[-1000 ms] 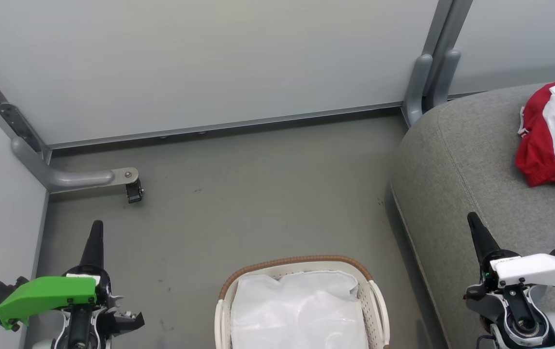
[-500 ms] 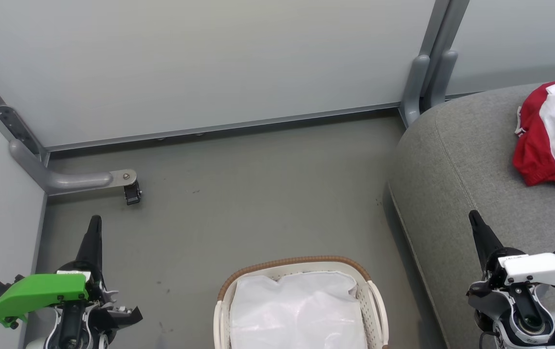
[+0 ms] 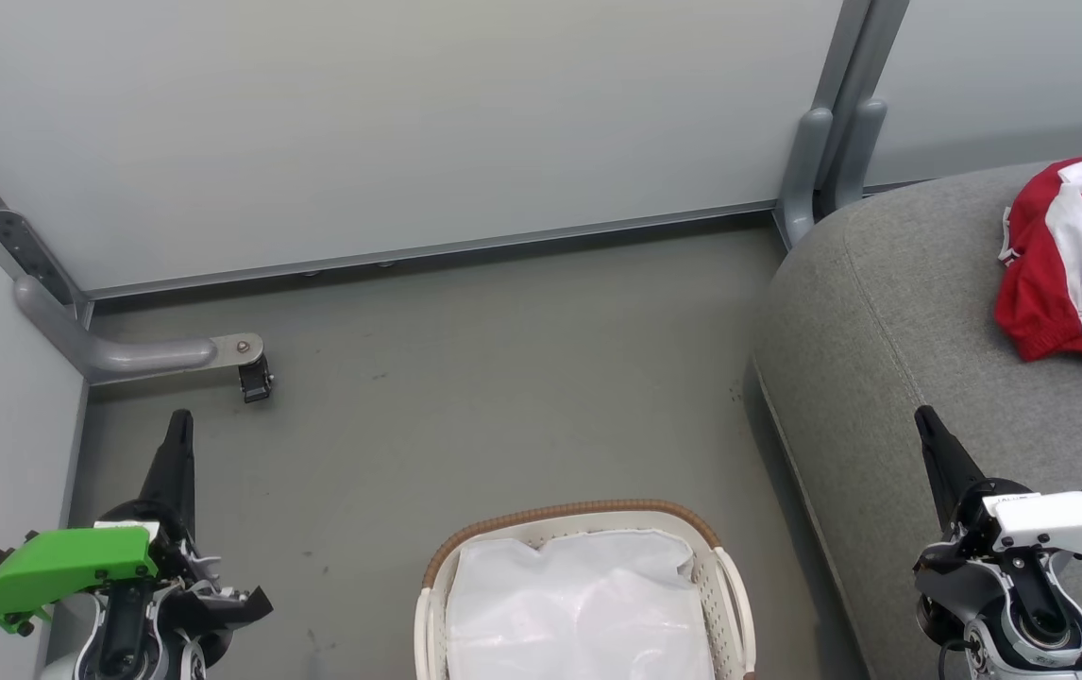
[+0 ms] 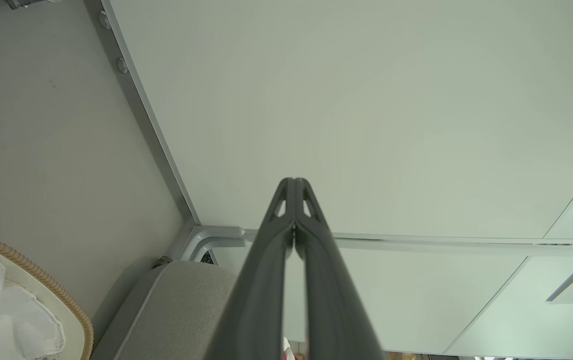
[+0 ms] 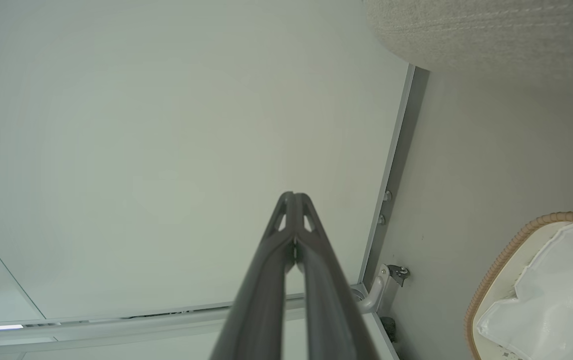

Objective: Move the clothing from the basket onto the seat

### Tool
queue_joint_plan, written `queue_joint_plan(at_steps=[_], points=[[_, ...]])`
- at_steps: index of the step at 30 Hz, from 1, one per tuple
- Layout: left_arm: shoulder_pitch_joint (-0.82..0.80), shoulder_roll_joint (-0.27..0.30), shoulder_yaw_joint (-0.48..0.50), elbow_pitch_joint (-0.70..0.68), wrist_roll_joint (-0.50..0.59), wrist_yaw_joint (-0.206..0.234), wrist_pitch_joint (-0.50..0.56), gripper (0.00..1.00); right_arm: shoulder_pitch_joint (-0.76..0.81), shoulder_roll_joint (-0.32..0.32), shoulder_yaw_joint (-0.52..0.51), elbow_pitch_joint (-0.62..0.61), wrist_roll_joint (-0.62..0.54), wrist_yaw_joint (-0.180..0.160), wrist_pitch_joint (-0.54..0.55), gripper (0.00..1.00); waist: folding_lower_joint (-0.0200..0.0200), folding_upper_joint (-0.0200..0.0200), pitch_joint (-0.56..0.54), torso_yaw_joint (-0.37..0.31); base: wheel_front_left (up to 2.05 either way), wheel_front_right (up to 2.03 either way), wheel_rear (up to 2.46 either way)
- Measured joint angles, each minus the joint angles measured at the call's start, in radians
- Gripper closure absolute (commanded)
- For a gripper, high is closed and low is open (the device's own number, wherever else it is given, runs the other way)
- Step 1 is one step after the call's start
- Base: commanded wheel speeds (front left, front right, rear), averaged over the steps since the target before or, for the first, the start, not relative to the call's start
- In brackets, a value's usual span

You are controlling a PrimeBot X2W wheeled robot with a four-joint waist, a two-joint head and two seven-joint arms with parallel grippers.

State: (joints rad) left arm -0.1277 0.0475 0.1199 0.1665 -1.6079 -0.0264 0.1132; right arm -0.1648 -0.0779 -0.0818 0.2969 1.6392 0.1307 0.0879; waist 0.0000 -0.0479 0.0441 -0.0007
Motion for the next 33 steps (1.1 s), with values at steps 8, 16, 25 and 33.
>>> queue_joint_plan(at_steps=[8,16,25,33], points=[[-0.001,0.000,0.000,0.000,0.000,0.000,0.000,1.00,0.000,-0.004,0.006,0.000,0.006,0.000,-0.001,1.00,0.0000,0.0000,0.000,0.000,0.00,0.00,0.00],[-0.001,0.000,0.000,0.000,0.000,0.000,0.000,1.00,0.000,-0.008,0.013,0.000,0.013,0.000,-0.008,1.00,0.0000,0.0000,0.000,0.000,0.00,0.00,0.00],[-0.001,0.000,0.000,0.000,0.000,0.000,0.000,1.00,0.000,-0.015,0.022,0.000,0.019,0.000,-0.014,1.00,0.0000,0.0000,0.000,0.000,0.00,0.00,0.00],[-0.001,0.000,0.000,0.000,0.000,0.000,0.000,1.00,0.000,-0.022,0.030,-0.001,0.026,0.000,-0.019,1.00,0.0000,0.0000,0.000,0.000,0.00,0.00,0.00]])
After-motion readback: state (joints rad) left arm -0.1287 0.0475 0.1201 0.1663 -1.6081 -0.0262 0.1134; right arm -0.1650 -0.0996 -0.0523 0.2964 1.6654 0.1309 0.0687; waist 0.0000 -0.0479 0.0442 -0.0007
